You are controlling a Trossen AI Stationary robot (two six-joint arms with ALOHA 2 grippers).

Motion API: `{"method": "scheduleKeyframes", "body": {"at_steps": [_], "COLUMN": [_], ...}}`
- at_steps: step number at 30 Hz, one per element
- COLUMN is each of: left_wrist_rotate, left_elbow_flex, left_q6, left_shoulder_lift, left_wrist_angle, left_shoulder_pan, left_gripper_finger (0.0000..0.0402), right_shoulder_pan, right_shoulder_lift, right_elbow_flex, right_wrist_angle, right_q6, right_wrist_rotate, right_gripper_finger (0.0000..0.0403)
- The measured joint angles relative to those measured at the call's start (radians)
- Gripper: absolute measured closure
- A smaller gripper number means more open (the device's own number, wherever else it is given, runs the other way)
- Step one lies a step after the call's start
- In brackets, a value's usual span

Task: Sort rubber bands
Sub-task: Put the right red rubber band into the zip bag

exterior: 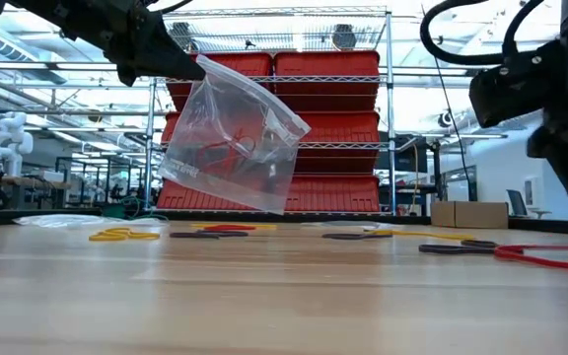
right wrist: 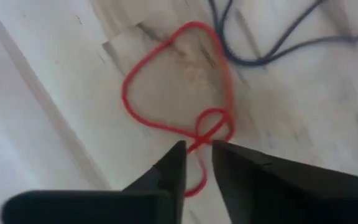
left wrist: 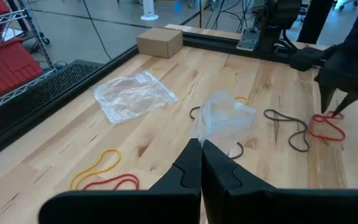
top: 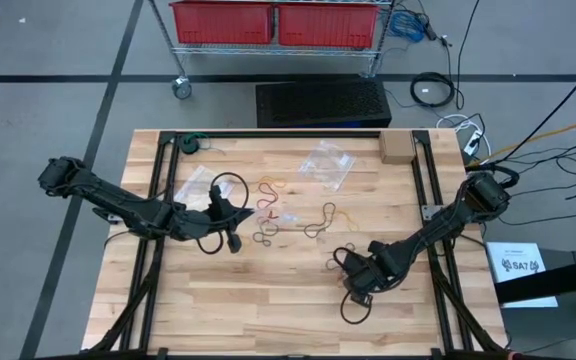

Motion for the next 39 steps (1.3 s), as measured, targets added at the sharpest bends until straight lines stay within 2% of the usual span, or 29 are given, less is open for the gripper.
{"method": "scheduleKeyframes", "body": {"at_steps": [5, 12, 15, 19, 23, 26, 34, 39], "left_wrist_rotate": [0.005, 0.009, 0.009, 0.009, 0.009, 0.009, 0.009, 0.009], "left_elbow_flex": [0.0, 0.0, 0.0, 0.0, 0.0, 0.0, 0.0, 0.0], "left_q6": [-0.003, -0.002, -0.002, -0.002, -0.002, -0.002, -0.001, -0.001], "left_shoulder_lift": [0.0, 0.0, 0.0, 0.0, 0.0, 0.0, 0.0, 0.0], "left_wrist_angle": [0.0, 0.0, 0.0, 0.0, -0.001, 0.0, 0.0, 0.0], "left_shoulder_pan": [0.0, 0.0, 0.0, 0.0, 0.0, 0.0, 0.0, 0.0], "left_gripper_finger": [0.0402, 0.0402, 0.0402, 0.0402, 0.0402, 0.0402, 0.0401, 0.0402], "right_shoulder_pan": [0.004, 0.015, 0.015, 0.012, 0.007, 0.006, 0.005, 0.008], "right_shoulder_lift": [0.0, 0.007, 0.029, 0.061, 0.092, 0.103, 0.108, 0.112], "right_elbow_flex": [0.0, 0.0, -0.004, -0.009, -0.008, -0.007, -0.008, 0.028], "right_wrist_angle": [0.053, -0.012, -0.041, -0.005, 0.021, 0.025, 0.044, 0.02], "right_q6": [0.058, 0.073, 0.07, 0.041, 0.019, 0.015, -0.018, -0.053], "right_wrist_rotate": [-0.015, 0.045, 0.049, 0.048, 0.041, 0.041, 0.067, 0.085], "right_gripper_finger": [0.0254, 0.0157, 0.0134, 0.0127, 0.0149, 0.0191, 0.0379, 0.0397]}}
